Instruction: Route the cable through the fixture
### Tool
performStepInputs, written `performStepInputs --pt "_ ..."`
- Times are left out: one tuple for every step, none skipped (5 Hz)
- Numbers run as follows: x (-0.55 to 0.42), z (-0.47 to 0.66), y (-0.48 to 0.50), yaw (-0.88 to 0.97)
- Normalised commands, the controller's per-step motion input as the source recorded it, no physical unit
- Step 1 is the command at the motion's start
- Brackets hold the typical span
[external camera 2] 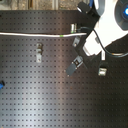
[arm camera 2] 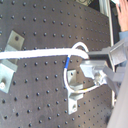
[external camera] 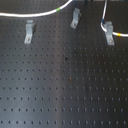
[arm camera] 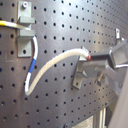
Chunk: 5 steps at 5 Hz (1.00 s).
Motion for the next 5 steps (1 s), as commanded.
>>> performStepInputs --pt "-0.271 0.25 0.302 0.62" --pt "-0.254 0.24 0.320 0.63" --pt "-0.220 0.22 0.355 0.56" --pt "-0.254 0.25 0.305 0.47" --pt "-0.442 0.32 0.174 0.24"
